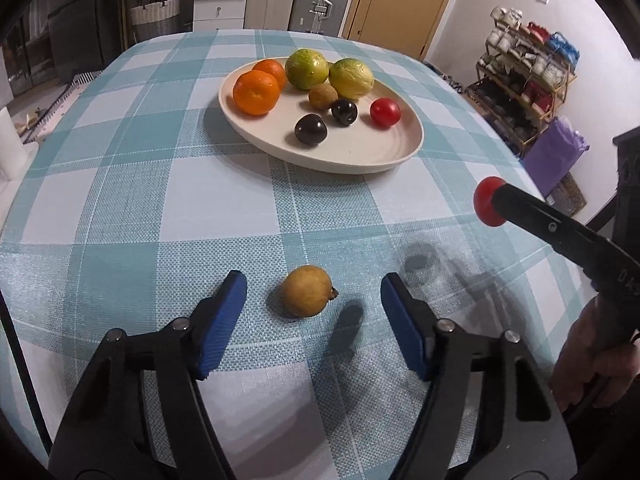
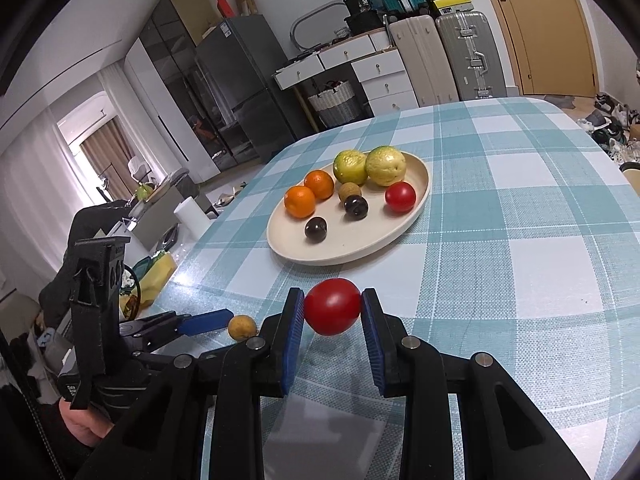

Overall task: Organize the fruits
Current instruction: 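Grasp the red tomato with the right gripper while the left approaches the brown fruit, then close the left gripper on the small brown fruit while the right holds the tomato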

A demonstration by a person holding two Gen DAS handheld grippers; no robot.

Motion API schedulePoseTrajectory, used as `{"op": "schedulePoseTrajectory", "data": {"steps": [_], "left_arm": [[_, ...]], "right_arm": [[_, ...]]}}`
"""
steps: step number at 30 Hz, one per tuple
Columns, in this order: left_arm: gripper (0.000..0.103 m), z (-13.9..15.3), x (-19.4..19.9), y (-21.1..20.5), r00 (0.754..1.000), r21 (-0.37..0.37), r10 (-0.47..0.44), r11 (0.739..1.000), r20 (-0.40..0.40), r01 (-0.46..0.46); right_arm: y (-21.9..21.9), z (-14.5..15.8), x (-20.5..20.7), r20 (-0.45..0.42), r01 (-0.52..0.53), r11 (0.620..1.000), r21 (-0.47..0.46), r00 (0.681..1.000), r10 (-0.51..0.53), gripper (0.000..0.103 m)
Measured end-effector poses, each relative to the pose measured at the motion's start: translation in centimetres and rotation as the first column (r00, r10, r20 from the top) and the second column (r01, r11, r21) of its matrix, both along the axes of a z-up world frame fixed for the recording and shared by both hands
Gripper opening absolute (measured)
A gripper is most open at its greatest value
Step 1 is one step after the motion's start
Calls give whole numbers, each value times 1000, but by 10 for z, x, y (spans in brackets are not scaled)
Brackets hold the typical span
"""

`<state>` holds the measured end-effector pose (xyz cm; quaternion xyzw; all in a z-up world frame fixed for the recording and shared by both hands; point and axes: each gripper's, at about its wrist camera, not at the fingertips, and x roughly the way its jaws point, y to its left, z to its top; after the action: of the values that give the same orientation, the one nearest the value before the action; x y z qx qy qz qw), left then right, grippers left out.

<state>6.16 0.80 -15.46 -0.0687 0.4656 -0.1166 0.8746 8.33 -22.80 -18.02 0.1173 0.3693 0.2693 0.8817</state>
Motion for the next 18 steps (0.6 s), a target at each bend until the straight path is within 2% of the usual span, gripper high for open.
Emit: {"op": "schedulePoseTrajectory", "data": {"steps": [2,4,5,7,8,18], "left_arm": [[65,0,-1,4,1000,-20,0,1000,6,0],[50,0,-2,7,1000,-32,5,999,10,-5],[46,0,-2,10,1000,-37,8,999,12,-7],[27,0,-2,13,1000,-44,8,999,11,-7],[24,-1,-2,14,1000,-62,-2,998,6,2],[24,-1,-4,17,1000,-103,-26,994,10,27]], "right_arm": [[-2,0,0,2,6,1000,5,1000,-6,30],[-3,0,0,2,11,1000,12,1000,-11,30],[-3,0,0,1,13,1000,12,1000,-13,30],[-3,0,0,3,14,1000,13,1000,-14,30],[-3,0,0,3,14,1000,12,1000,-14,30],[2,1,-1,0,6,1000,3,1000,-6,30]]}}
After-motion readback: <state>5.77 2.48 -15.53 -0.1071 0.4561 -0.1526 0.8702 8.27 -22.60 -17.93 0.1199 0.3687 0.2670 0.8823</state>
